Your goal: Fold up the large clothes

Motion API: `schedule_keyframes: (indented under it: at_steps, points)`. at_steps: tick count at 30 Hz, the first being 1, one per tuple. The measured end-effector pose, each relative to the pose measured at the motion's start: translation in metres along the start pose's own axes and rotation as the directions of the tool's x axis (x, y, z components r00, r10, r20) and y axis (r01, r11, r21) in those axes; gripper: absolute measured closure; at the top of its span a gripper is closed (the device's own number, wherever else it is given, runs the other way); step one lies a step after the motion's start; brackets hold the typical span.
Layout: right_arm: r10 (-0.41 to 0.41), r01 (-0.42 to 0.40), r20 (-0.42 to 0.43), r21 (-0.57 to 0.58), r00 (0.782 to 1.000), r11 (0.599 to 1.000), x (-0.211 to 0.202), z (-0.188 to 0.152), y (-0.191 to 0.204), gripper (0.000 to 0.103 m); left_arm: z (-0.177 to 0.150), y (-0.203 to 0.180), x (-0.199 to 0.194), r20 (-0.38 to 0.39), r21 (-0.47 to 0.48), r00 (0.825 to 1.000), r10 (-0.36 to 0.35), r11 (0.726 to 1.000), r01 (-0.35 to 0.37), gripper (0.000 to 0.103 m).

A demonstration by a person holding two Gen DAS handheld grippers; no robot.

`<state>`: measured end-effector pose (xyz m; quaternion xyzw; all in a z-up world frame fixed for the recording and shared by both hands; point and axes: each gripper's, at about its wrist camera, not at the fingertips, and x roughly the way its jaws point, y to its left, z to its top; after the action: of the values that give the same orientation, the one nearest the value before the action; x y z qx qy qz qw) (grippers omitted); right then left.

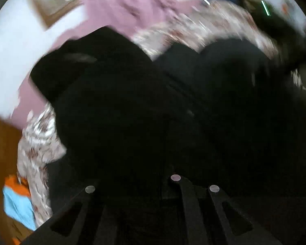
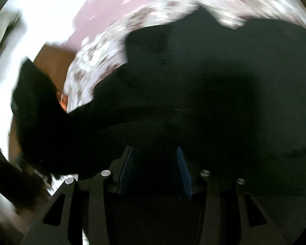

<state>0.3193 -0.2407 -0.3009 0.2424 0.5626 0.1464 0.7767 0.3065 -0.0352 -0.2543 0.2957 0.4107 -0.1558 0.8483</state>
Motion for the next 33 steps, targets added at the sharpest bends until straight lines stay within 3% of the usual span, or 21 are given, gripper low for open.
schedule_keyframes:
  at_steps: [4, 7, 10, 13, 16, 20, 23, 28, 30, 32, 33]
  points:
    - [0.079, -0.075, -0.021, 0.152, 0.997, 0.985, -0.014, -0.011, -0.051, 0.063, -0.007, -0.064, 0.030, -0.076, 0.162, 0.997, 0.022, 0.987, -0.009, 0.097]
    - [0.230, -0.215, -0.029, 0.262, 0.973, 0.941, -0.012, -0.018, -0.067, 0.062, -0.018, -0.098, 0.039, -0.101, 0.262, 0.993, 0.067, 0.964, -0.038, 0.097]
    - [0.346, -0.320, -0.025, 0.323, 0.938, 0.891, -0.004, -0.019, -0.069, 0.042, -0.024, -0.111, 0.038, -0.105, 0.283, 0.990, 0.096, 0.957, -0.063, 0.097]
    - [0.335, -0.299, -0.051, 0.339, 0.941, 0.892, 0.010, -0.024, -0.062, 0.041, -0.026, -0.119, 0.033, -0.101, 0.291, 0.988, 0.112, 0.954, -0.079, 0.097]
    - [0.294, -0.246, -0.078, 0.374, 0.953, 0.894, 0.022, -0.025, -0.059, 0.041, -0.031, -0.130, 0.029, -0.079, 0.345, 0.986, 0.150, 0.932, -0.114, 0.097]
    - [0.365, -0.309, -0.042, 0.447, 0.930, 0.839, 0.021, -0.026, -0.056, 0.041, -0.046, -0.142, 0.028, -0.051, 0.401, 0.981, 0.190, 0.903, -0.154, 0.097]
    - [0.386, -0.321, -0.041, 0.475, 0.922, 0.819, 0.025, -0.026, -0.049, 0.040, -0.049, -0.147, 0.026, -0.048, 0.394, 0.980, 0.191, 0.906, -0.157, 0.097]
    - [0.370, -0.272, -0.125, 0.476, 0.920, 0.837, 0.050, -0.026, -0.032, 0.041, -0.051, -0.144, 0.027, -0.051, 0.402, 0.980, 0.191, 0.903, -0.155, 0.093]
    - [0.327, -0.243, -0.139, 0.421, 0.935, 0.874, 0.052, -0.021, -0.023, 0.054, -0.049, -0.139, 0.026, -0.053, 0.394, 0.982, 0.182, 0.907, -0.147, 0.093]
    - [0.299, -0.220, -0.157, 0.387, 0.941, 0.896, 0.054, -0.016, -0.018, 0.092, -0.046, -0.131, 0.025, -0.060, 0.371, 0.983, 0.171, 0.918, -0.137, 0.091]
    - [0.279, -0.200, -0.170, 0.372, 0.945, 0.906, 0.053, -0.015, -0.018, 0.096, -0.045, -0.128, 0.022, -0.065, 0.346, 0.985, 0.157, 0.930, -0.125, 0.090]
